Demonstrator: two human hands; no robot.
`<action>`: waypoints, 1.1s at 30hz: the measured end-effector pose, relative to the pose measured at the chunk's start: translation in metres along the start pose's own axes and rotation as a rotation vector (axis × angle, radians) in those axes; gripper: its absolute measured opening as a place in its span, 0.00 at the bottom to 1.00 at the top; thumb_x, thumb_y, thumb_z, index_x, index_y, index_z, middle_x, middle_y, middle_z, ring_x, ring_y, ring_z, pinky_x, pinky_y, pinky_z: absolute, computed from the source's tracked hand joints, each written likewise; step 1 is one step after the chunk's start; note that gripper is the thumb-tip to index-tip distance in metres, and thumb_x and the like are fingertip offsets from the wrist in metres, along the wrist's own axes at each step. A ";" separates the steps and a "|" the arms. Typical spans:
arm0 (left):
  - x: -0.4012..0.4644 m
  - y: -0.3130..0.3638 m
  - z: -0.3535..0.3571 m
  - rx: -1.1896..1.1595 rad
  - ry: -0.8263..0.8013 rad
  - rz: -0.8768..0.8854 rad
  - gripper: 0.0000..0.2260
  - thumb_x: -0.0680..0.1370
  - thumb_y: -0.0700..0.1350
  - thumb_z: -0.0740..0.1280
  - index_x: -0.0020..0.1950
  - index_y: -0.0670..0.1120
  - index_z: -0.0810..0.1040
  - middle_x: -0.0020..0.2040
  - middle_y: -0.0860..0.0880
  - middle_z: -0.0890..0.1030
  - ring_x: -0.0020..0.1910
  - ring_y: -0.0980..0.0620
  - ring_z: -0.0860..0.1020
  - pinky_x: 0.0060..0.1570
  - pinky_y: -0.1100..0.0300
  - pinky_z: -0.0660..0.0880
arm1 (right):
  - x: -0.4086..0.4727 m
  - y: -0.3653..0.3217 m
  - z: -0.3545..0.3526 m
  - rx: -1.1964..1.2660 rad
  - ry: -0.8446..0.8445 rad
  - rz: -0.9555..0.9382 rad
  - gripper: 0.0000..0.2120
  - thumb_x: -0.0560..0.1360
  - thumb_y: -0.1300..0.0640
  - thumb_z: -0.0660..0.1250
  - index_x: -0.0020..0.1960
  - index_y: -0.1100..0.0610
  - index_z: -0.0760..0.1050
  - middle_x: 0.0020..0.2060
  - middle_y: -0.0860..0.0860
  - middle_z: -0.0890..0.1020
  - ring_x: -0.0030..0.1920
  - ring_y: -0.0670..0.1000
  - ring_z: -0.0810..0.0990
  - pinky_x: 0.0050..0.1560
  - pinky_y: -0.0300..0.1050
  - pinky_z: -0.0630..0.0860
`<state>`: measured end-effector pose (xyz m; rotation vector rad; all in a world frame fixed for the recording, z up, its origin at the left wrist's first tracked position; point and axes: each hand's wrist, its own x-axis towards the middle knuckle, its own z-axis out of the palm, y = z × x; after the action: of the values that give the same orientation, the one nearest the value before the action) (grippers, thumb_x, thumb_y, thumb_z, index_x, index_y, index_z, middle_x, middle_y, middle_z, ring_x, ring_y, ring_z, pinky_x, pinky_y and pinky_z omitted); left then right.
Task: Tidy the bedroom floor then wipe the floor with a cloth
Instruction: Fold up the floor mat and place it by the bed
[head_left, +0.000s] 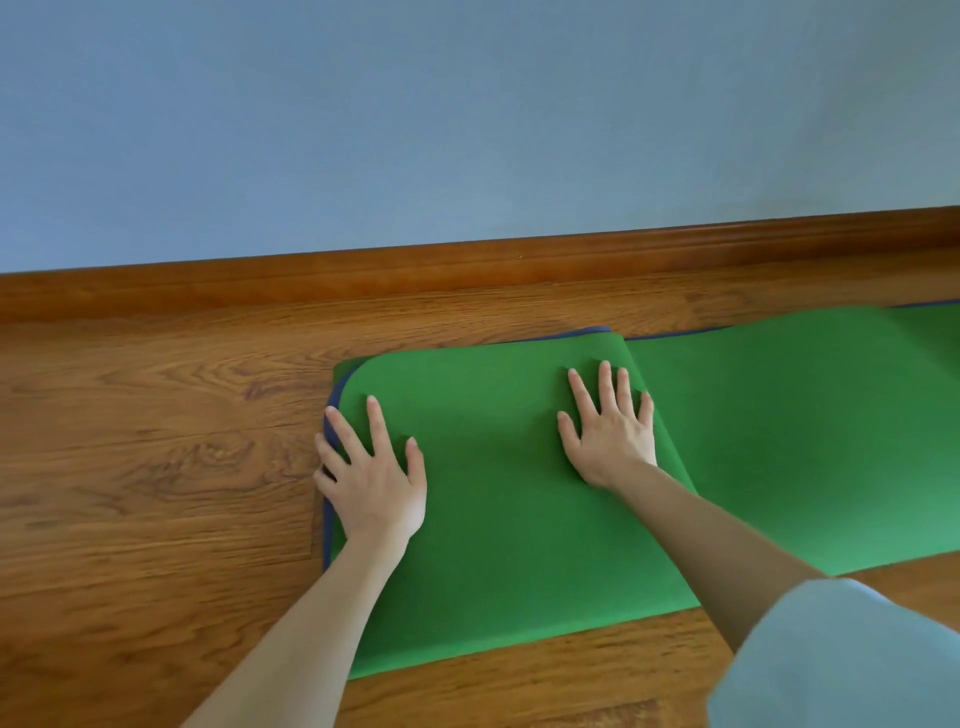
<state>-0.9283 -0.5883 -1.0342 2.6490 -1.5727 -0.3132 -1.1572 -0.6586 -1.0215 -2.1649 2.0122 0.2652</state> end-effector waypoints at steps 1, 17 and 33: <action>0.000 0.000 -0.003 0.000 0.001 0.021 0.30 0.80 0.59 0.47 0.77 0.50 0.39 0.77 0.40 0.39 0.75 0.37 0.46 0.70 0.41 0.54 | -0.001 0.000 -0.003 -0.003 -0.026 -0.004 0.29 0.80 0.40 0.42 0.77 0.47 0.37 0.76 0.55 0.40 0.76 0.57 0.38 0.73 0.58 0.42; -0.152 0.108 0.006 0.073 -0.224 0.761 0.37 0.71 0.68 0.52 0.64 0.40 0.76 0.66 0.42 0.74 0.66 0.44 0.73 0.64 0.38 0.64 | -0.095 0.066 -0.013 -0.007 -0.082 -0.421 0.44 0.67 0.36 0.21 0.77 0.53 0.45 0.77 0.48 0.46 0.76 0.47 0.44 0.70 0.44 0.38; -0.162 0.155 0.029 0.295 -0.108 0.877 0.47 0.75 0.61 0.64 0.72 0.36 0.34 0.69 0.33 0.32 0.68 0.34 0.32 0.65 0.38 0.33 | -0.163 0.170 -0.004 -0.021 -0.148 -0.261 0.34 0.80 0.54 0.58 0.77 0.52 0.41 0.77 0.48 0.43 0.76 0.48 0.44 0.67 0.39 0.38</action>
<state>-1.1436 -0.5198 -1.0168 1.8193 -2.7617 -0.1766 -1.3381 -0.5140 -0.9784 -2.3135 1.6356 0.3972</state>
